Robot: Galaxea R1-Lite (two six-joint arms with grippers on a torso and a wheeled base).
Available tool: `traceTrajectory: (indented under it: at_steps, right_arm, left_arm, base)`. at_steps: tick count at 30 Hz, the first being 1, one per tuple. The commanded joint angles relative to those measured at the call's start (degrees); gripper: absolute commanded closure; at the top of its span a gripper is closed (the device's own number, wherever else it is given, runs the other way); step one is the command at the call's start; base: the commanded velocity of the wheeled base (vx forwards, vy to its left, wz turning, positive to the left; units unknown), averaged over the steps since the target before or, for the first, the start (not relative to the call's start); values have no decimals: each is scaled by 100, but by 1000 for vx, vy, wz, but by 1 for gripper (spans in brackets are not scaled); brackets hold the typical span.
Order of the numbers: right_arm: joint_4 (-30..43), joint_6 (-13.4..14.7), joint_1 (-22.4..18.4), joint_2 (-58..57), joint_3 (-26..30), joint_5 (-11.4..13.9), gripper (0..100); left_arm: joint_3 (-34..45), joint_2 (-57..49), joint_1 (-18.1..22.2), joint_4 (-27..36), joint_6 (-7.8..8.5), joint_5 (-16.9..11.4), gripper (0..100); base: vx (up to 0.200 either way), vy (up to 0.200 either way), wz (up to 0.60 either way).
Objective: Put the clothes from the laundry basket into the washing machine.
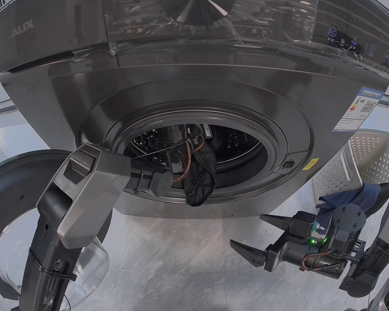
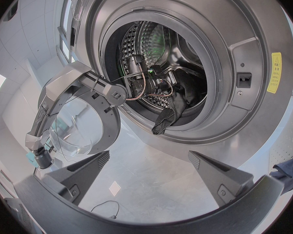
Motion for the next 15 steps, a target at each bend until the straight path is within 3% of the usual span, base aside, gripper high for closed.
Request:
traceTrajectory:
  at_steps: [1,2,9,15]
  right_arm:
    - [-7,4,13,5,-5,2,0]
    - [2,4,4,5,-13,2,0]
    - [-7,4,-5,5,-5,2,0]
    - [2,4,4,-4,-5,2,0]
  left_arm:
    - [-259,265,70,-71,-32,72,100]
    - [-223,256,61,-71,-32,81,0]
    - [146,-140,-9,-27,-40,107,0]
    - [1684,-1080,-132,536,3,-227,0]
  base:
    - [0,0,0]
    - [0,0,0]
    - [0,0,0]
    - [0,0,0]
